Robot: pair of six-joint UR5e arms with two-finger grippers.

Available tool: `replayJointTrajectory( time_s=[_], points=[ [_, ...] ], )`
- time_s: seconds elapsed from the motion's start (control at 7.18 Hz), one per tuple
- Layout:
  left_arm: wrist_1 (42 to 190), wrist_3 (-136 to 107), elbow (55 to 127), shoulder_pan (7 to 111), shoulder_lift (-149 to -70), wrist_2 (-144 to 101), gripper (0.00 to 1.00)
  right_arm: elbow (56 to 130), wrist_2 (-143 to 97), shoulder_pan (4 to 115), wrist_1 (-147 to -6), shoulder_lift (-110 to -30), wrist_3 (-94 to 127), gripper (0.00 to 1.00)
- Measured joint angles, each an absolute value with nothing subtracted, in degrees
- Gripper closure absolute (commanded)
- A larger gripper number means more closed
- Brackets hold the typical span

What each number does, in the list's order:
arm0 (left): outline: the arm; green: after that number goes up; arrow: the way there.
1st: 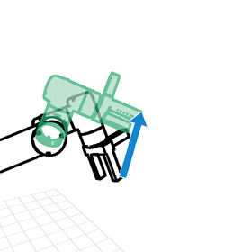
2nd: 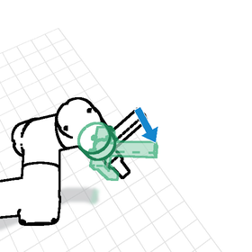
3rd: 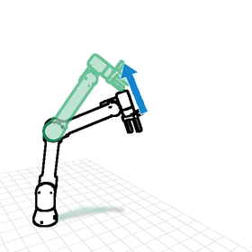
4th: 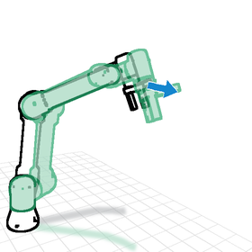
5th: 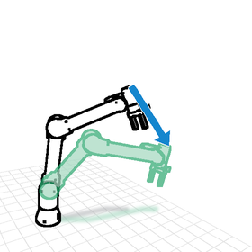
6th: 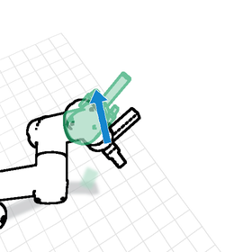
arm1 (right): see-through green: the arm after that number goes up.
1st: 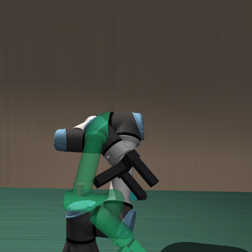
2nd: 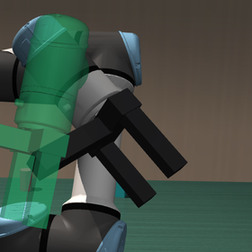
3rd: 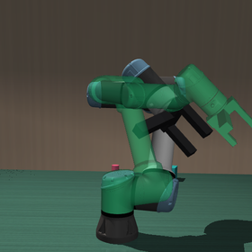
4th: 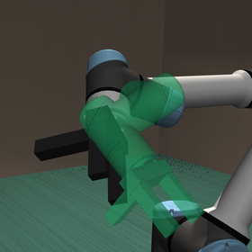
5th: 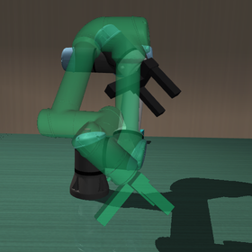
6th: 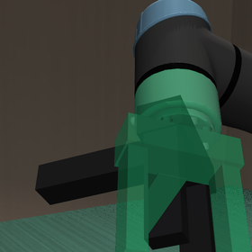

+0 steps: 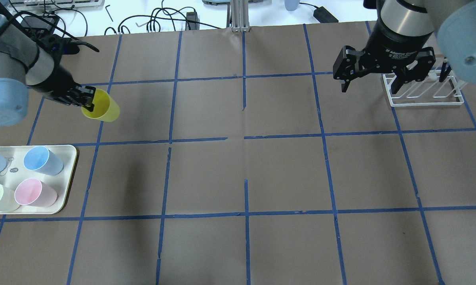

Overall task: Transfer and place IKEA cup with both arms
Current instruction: 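Carry the yellow cup with the left gripper over the white tray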

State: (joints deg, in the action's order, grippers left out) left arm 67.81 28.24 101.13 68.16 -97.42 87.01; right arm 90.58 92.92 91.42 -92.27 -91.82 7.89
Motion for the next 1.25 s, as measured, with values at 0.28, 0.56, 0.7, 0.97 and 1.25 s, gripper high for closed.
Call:
replayJointTrajectory(
  time_s=[0.28, 0.56, 0.7, 0.97, 1.25],
  points=[
    [75.1, 44.9, 95.5, 55.9, -99.6, 88.6, 1.0, 90.7, 92.9, 93.4, -96.6, -91.3, 7.4, 0.0],
    [75.3, 60.2, 93.0, 46.3, -104.0, 88.2, 1.0, 89.5, 89.9, 92.7, -96.9, -90.7, 6.2, 0.0],
    [73.9, 64.6, 92.4, 43.5, -106.7, 87.9, 1.0, 87.6, 88.8, 92.3, -94.8, -89.9, 5.9, 0.0],
    [72.1, 68.9, 91.8, 41.2, -110.4, 88.0, 1.0, 85.5, 88.5, 92.2, -90.8, -88.9, 5.2, 0.0],
    [72.3, 69.4, 92.4, 40.6, -111.8, 88.5, 1.0, 86.0, 88.5, 92.2, -90.4, -89.3, 2.4, 0.0]
  ],
)
